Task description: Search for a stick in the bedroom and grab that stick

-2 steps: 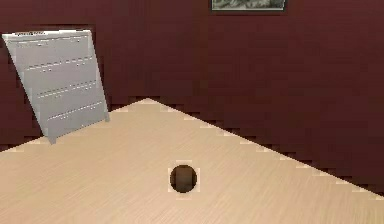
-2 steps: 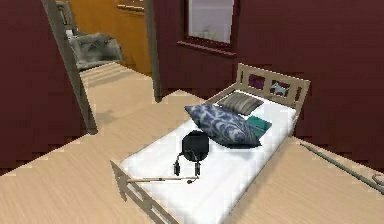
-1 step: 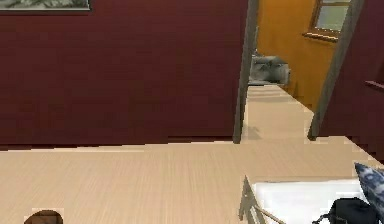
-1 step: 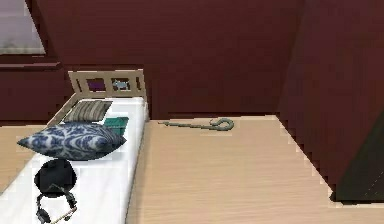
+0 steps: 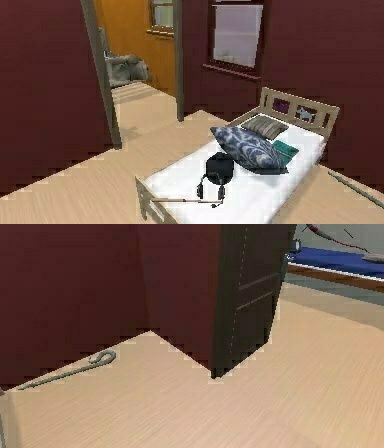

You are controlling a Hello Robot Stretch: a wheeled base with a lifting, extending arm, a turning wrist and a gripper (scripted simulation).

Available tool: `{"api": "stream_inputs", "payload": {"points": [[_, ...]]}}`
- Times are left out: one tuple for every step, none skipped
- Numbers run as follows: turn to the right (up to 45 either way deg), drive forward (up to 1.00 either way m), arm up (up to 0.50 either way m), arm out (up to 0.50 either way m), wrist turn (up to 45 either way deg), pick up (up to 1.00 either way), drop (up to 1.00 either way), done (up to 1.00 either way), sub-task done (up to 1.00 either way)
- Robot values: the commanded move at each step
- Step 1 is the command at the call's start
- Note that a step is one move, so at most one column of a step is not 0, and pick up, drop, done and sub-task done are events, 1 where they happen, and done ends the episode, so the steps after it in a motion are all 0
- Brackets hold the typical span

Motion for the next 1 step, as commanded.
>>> {"api": "stream_inputs", "payload": {"points": [[0.0,0.25,0.0,0.0,0.0,0.0,0.0,0.0,0.0]]}}
